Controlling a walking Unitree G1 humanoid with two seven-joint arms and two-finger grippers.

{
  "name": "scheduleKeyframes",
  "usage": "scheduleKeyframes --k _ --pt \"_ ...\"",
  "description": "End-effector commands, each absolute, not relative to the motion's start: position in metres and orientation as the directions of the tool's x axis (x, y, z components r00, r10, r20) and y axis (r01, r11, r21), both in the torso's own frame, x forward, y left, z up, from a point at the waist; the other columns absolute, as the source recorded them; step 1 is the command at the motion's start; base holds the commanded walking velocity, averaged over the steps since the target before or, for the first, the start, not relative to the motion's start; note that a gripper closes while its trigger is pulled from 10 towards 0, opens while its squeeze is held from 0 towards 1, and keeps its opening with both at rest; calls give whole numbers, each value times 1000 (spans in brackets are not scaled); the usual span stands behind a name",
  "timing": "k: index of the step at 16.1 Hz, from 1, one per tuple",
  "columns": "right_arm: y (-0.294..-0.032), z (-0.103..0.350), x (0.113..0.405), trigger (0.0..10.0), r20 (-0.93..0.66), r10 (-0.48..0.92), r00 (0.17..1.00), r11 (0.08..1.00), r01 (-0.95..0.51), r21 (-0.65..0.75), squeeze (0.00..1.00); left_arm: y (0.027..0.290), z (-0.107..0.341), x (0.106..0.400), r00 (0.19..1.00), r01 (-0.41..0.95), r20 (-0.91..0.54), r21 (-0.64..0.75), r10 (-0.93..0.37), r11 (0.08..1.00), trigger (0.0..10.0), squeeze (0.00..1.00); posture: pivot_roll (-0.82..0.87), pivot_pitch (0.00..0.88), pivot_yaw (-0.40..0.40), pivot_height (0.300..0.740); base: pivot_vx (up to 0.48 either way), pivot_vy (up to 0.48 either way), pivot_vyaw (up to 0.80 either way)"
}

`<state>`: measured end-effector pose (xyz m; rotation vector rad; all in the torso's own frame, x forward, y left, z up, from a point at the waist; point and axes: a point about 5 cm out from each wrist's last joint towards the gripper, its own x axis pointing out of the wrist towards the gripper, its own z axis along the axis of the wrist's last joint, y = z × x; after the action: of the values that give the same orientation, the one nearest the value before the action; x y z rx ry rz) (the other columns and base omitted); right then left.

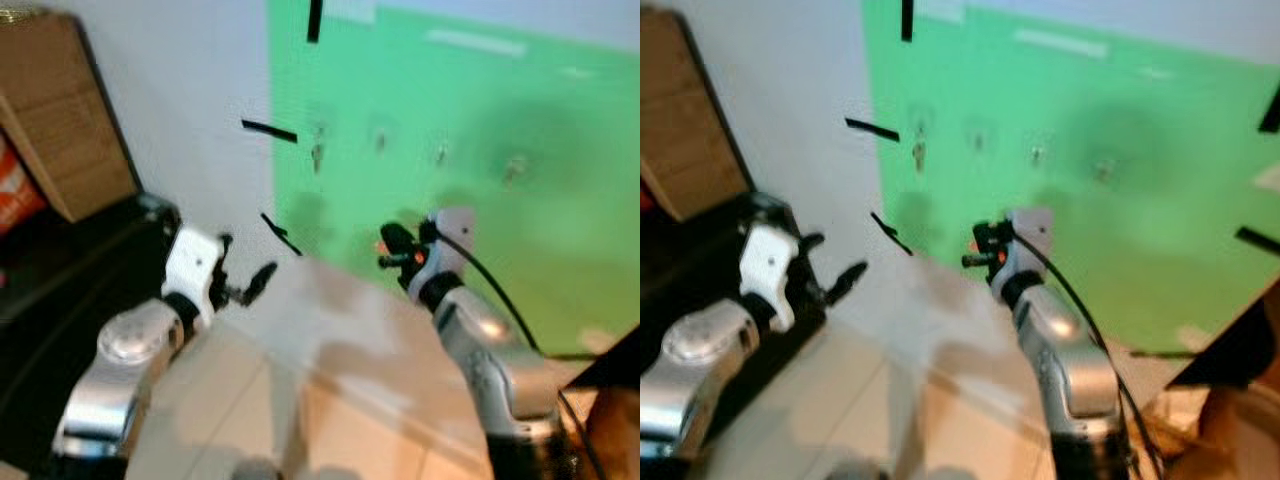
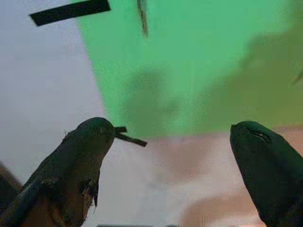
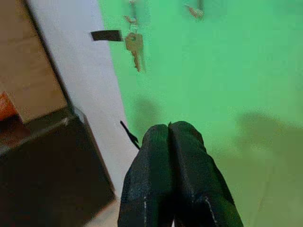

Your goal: Hang keys on a hook

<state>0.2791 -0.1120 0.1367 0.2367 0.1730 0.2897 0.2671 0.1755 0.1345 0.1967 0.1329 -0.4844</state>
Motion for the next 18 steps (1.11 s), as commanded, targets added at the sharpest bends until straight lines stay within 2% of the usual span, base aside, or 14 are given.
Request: scheduleKeyframes --k 1,3,7,11,15,18 --pt "-117 136 278 10000 -145 261 954 938 -215 271 0 174 141 270 883 467 -152 183 -444 865 10000 0 34 0 -1 740 0 0 0" --pt "-121 135 281 10000 -153 227 962 949 -183 256 0 173 143 273 883 468 -146 205 -446 859 10000 0 32 0 7 740 0 0 0" --pt "-124 133 283 10000 -158 208 965 957 -167 239 0 172 142 274 864 502 -172 245 -473 829 10000 0 38 0 7 740 350 0 0" --pt "-123 131 283 10000 -164 184 969 959 -141 247 0 175 144 275 849 528 -189 260 -494 809 10000 0 32 0 43 740 371 0 0" --pt "-119 130 282 10000 -162 189 968 962 -150 228 0 177 145 278 828 560 -204 283 -522 779 10000 0 20 0 76 740 354 0 0" --pt "-114 137 279 10000 -135 257 957 956 -232 179 0 175 145 277 792 610 -207 267 -574 746 10000 0 18 0 68 740 0 0 0"
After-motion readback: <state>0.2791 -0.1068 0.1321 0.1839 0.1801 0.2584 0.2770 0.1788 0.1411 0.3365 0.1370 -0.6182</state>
